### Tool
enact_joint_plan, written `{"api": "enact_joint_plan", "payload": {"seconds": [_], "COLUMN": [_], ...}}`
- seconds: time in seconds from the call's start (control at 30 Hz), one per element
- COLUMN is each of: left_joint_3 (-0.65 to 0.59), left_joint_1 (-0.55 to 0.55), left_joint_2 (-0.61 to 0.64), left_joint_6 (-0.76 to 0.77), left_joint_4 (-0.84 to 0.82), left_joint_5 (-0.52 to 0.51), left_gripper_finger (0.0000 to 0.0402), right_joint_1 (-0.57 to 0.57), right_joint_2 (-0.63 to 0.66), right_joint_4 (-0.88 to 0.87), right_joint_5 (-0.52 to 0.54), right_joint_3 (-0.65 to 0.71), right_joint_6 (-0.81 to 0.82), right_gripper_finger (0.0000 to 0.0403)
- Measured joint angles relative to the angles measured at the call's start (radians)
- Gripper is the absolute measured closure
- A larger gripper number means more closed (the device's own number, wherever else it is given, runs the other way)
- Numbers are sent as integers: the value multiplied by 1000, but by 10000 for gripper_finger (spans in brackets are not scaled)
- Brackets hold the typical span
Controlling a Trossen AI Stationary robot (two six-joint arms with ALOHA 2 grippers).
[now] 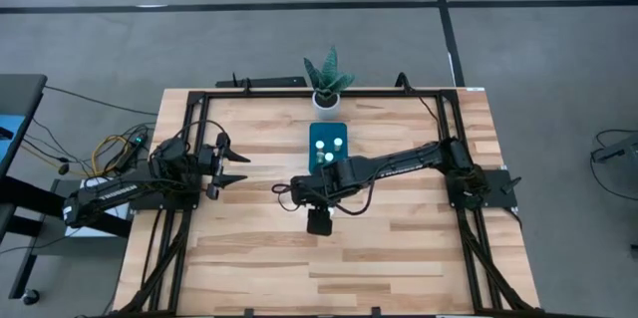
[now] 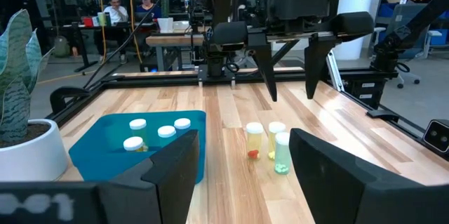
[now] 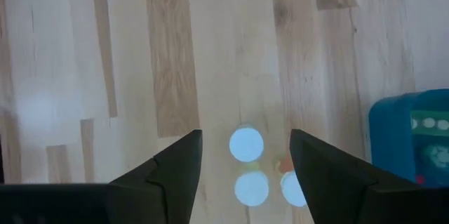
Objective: Pick and place pill bottles into a basket
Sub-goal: Put the blue tablet bottle into the bin
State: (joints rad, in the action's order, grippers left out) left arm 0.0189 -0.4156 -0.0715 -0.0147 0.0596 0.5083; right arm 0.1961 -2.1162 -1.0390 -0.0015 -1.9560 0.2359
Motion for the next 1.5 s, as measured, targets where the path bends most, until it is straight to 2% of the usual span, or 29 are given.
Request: {"api": "enact_joint_plan", "payload": {"seconds": [0.5, 1.3, 1.5], "left_joint_3": [0, 0, 0], "left_joint_1": [0, 0, 0], "left_joint_2": [0, 0, 0], "left_joint_6": [0, 0, 0], "left_joint_4": [0, 0, 0], "left_joint_5": [-2, -1, -1], "left_gripper_finger": [189, 189, 189], "right_joint_1": [11, 4, 13], "right_joint_2": [-91, -147, -147], "right_joint_4": [-73, -22, 27], "right_joint_5": [-23, -24, -32], "right_joint_3": [2, 0, 0], "right_joint_6": [21, -10, 38], "right_gripper_finger": [193, 197, 199]}}
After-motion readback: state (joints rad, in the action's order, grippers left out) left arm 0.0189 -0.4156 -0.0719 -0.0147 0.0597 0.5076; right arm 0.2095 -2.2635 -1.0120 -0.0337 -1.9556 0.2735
